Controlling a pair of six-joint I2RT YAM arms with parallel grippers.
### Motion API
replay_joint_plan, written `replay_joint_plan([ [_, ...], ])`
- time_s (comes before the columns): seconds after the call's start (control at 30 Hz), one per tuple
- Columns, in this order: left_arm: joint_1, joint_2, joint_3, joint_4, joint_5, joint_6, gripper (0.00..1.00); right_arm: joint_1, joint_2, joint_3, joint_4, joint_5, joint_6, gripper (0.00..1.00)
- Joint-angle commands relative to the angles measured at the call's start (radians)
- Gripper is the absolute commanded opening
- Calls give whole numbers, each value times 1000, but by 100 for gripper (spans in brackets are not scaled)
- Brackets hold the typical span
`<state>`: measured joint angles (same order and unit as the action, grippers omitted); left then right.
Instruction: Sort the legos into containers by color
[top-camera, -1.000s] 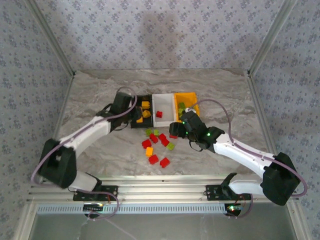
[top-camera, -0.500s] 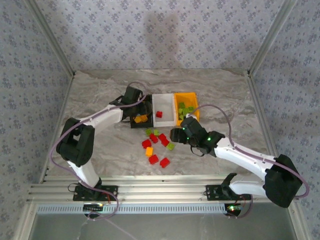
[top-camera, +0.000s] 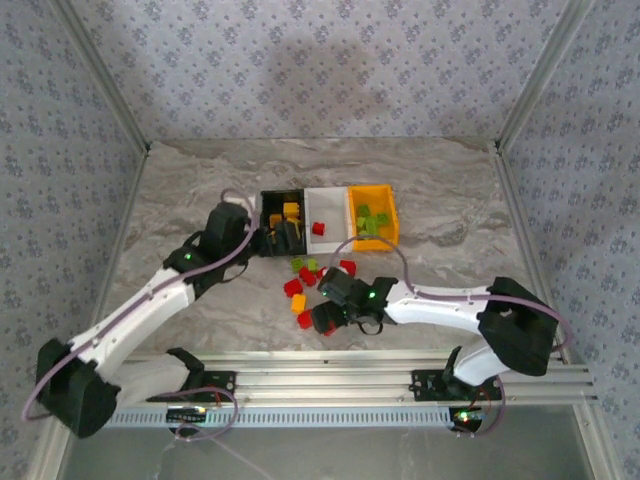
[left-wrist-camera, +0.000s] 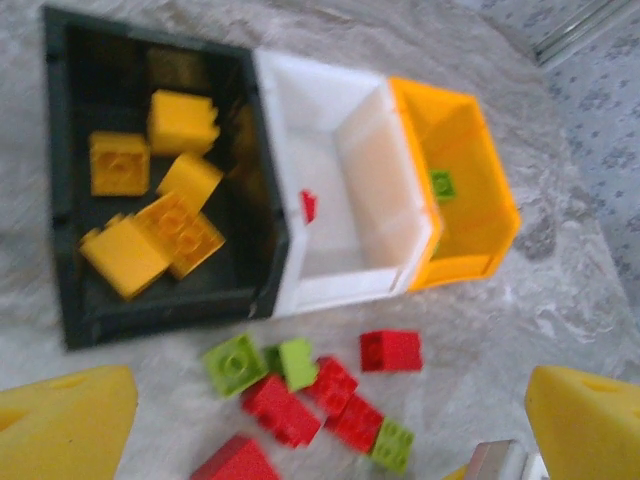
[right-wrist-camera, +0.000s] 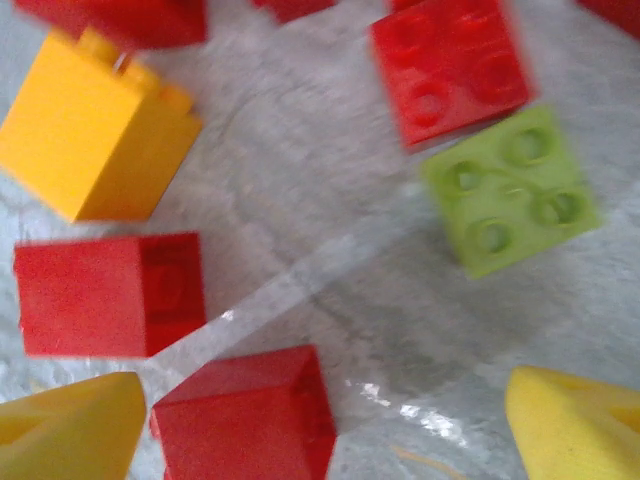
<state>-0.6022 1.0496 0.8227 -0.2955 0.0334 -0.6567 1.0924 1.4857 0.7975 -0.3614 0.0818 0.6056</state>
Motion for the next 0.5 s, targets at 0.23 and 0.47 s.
replay_joint_plan([
  [0.23,15,-263,-177,-176,-80,-79,100,73,108,70,-96,52,-50,91],
  [0.47,24,-269,-200,-180,-97,-95,100,91,140,74,-75,60,-55,74],
])
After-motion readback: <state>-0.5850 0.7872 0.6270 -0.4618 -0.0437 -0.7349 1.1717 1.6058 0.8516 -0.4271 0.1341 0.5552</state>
